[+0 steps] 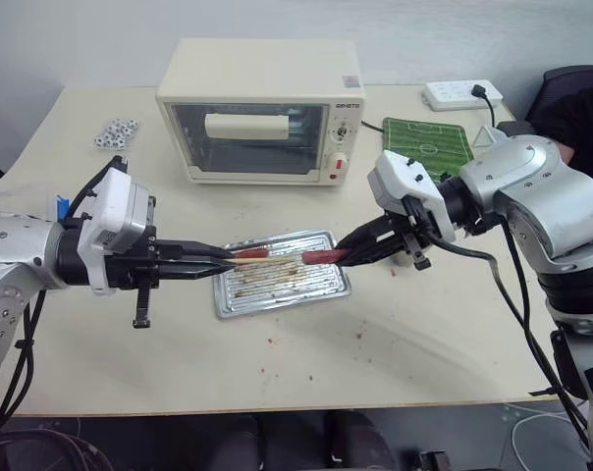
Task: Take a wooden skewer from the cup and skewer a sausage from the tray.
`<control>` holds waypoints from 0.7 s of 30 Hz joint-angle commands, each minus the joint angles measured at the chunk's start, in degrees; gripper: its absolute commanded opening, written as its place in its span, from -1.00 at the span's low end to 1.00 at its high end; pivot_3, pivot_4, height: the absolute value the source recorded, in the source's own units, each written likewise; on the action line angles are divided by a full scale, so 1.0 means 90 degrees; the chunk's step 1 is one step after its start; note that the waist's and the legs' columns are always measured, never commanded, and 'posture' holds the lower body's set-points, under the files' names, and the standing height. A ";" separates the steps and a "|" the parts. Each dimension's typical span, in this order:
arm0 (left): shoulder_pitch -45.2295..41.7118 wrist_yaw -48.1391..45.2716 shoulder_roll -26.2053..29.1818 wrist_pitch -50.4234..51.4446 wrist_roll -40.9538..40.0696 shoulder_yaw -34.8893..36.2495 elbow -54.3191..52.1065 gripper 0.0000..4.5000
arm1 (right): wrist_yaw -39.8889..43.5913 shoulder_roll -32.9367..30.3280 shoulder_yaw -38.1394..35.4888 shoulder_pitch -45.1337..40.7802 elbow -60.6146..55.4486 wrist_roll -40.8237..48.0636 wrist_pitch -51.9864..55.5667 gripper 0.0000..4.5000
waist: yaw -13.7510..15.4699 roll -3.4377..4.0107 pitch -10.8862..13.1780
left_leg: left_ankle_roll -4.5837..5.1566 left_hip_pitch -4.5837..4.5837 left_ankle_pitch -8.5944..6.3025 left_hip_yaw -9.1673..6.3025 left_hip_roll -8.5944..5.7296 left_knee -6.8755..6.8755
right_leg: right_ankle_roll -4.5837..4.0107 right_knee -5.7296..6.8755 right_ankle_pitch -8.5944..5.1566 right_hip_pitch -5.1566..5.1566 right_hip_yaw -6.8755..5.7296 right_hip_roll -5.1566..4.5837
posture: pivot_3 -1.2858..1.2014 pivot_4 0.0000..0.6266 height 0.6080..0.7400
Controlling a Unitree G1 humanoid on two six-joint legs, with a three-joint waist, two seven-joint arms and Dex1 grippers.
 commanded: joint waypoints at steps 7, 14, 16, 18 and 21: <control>-0.0151 -0.0024 -0.0028 -0.0105 0.0016 0.0035 0.0070 -1.00 | -0.0129 -0.0105 -0.0237 -0.0108 -0.0316 0.0263 0.0258 -0.73 | 0.0000 0.0000 0.0000 | 0.0000 0.0000 0.0000 0.0000 -0.0001 0.0002 | 0.0000 0.0003 0.0000 0.0000 -0.0001 0.0001 | 0.03 -0.52 1.00; -0.0070 -0.0019 -0.0037 -0.0127 0.0030 0.0052 0.0084 -1.00 | -0.0159 -0.0154 -0.0287 -0.0166 -0.0299 0.0341 0.0319 -0.73 | 0.0001 0.0000 0.0000 | 0.0000 0.0000 0.0000 0.0000 0.0000 0.0002 | 0.0000 0.0003 0.0000 0.0000 0.0000 0.0002 | 0.03 -0.52 1.00; -0.0073 -0.0016 -0.0040 -0.0131 0.0035 0.0048 0.0102 -1.00 | -0.0166 -0.0156 -0.0287 -0.0180 -0.0295 0.0352 0.0326 -0.73 | 0.0001 0.0000 0.0000 | 0.0000 0.0000 0.0000 0.0000 -0.0001 0.0003 | 0.0000 0.0003 0.0000 0.0000 -0.0001 0.0002 | 0.03 -0.52 1.00; -0.0081 0.0003 -0.0058 -0.0130 0.0029 0.0025 0.0087 -1.00 | -0.0193 -0.0140 -0.0296 -0.0206 -0.0279 0.0372 0.0344 -0.73 | 0.0000 0.0000 0.0000 | 0.0000 0.0000 0.0000 0.0000 0.0000 0.0003 | 0.0000 0.0003 0.0000 0.0000 -0.0001 0.0002 | 0.03 -0.52 1.00; -0.0078 0.0029 -0.0090 -0.0123 0.0024 0.0000 0.0053 -1.00 | -0.0234 -0.0117 -0.0287 -0.0236 -0.0243 0.0374 0.0319 -0.73 | 0.0001 0.0000 0.0000 | 0.0000 0.0000 0.0000 0.0000 -0.0001 0.0003 | 0.0000 0.0005 0.0000 0.0000 -0.0001 0.0002 | 0.03 -0.52 1.00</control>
